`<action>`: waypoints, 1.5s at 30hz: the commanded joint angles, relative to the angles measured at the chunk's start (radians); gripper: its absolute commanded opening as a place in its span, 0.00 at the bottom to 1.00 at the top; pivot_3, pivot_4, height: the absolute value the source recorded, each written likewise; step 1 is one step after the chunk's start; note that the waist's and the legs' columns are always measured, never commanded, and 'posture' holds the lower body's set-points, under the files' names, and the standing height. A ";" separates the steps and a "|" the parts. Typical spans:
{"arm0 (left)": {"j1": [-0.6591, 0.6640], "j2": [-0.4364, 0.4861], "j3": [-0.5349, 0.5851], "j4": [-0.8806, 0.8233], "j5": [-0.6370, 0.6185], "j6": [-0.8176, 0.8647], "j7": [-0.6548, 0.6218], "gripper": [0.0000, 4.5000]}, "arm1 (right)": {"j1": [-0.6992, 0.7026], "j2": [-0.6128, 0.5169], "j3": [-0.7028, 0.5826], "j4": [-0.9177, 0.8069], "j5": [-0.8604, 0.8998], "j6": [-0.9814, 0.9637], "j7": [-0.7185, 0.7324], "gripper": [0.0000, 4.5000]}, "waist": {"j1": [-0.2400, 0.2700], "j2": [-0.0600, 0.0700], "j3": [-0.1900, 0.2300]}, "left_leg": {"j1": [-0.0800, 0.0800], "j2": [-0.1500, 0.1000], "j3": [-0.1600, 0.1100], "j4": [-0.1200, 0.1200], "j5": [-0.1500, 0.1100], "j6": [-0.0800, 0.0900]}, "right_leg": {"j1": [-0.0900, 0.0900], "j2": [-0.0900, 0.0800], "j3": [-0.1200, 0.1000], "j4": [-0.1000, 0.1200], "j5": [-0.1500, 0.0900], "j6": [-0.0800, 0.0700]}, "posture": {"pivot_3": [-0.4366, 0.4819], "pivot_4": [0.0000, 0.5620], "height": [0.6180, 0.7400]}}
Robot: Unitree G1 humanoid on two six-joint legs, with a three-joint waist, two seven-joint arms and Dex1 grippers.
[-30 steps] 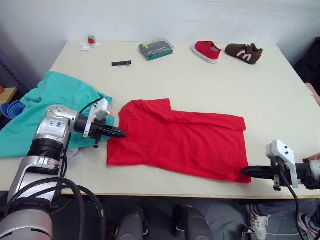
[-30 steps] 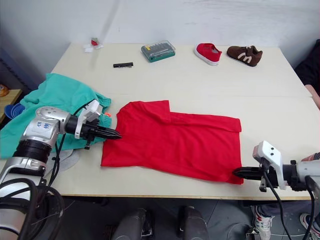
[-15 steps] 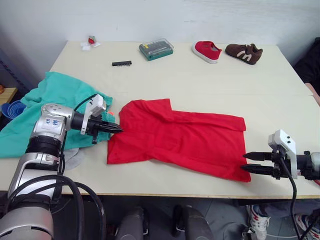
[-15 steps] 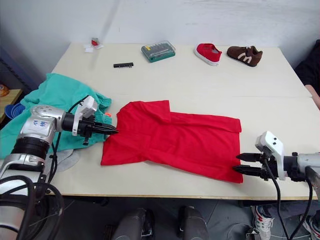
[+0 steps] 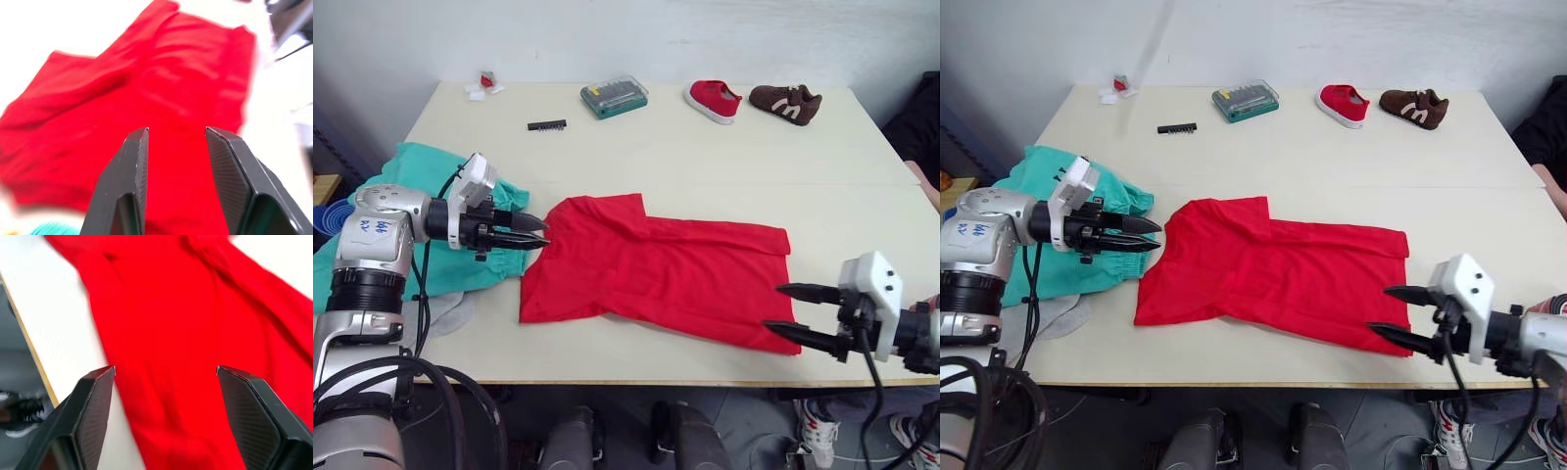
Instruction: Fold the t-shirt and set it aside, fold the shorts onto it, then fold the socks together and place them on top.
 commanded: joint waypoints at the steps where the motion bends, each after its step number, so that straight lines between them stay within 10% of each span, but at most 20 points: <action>1: 0.116 -0.002 -0.031 -0.220 -0.055 0.045 -0.006 0.29 | 0.000 0.019 0.136 -0.086 -0.085 -0.059 -0.067 0.60 | -0.001 0.000 0.000 | 0.000 0.000 0.000 0.000 0.000 0.000 | 0.000 0.000 0.000 0.000 0.000 0.000 | 0.48 0.27 1.00; 5: 0.284 0.018 -0.129 -0.273 0.084 -0.123 0.045 0.01 | -0.032 0.062 0.292 -0.058 -0.195 -0.111 -0.149 0.29 | -0.003 0.000 0.000 | 0.000 0.000 0.000 -0.001 0.000 -0.001 | 0.000 0.000 0.000 0.000 0.000 0.000 | 0.48 0.27 1.00; 9: 0.313 0.008 -0.134 -0.203 0.137 -0.224 0.103 0.00 | -0.046 0.147 0.345 -0.021 -0.236 -0.114 -0.236 0.01 | -0.002 -0.001 0.000 | 0.000 0.000 0.000 -0.002 0.001 -0.002 | -0.002 0.000 0.000 0.000 -0.001 -0.001 | 0.48 0.27 1.00; 23: 0.296 0.097 -0.141 0.014 0.216 -0.428 0.096 0.00 | 0.133 0.116 0.263 0.169 -0.380 -0.303 -0.251 0.01 | 0.007 -0.001 -0.005 | 0.007 0.000 0.000 -0.007 -0.002 0.002 | 0.003 0.000 -0.001 -0.002 -0.001 -0.003 | 0.48 0.27 1.00; 33: 0.225 0.044 -0.035 -0.298 -0.110 0.061 0.132 0.00 | 0.069 0.153 0.242 -0.033 -0.232 -0.169 -0.272 0.01 | 0.014 -0.001 -0.005 | 0.001 0.000 -0.001 -0.007 0.001 -0.001 | 0.000 0.000 -0.001 -0.002 -0.002 -0.003 | 0.48 0.27 1.00; 41: 0.200 -0.076 -0.254 -0.051 0.237 -0.244 0.303 0.00 | 0.106 0.154 0.354 0.062 -0.338 -0.195 -0.297 0.01 | 0.012 -0.001 -0.005 | 0.001 -0.001 0.000 -0.006 0.001 0.000 | 0.000 0.001 -0.001 -0.004 -0.001 -0.001 | 0.48 0.27 1.00; 45: 0.221 -0.034 -0.245 0.037 0.292 -0.415 0.291 0.00 | 0.227 0.132 0.175 0.156 -0.340 -0.307 -0.250 0.01 | 0.015 -0.001 -0.007 | 0.004 -0.001 0.000 -0.006 -0.001 0.001 | 0.003 0.001 -0.001 -0.005 -0.001 -0.001 | 0.48 0.27 1.00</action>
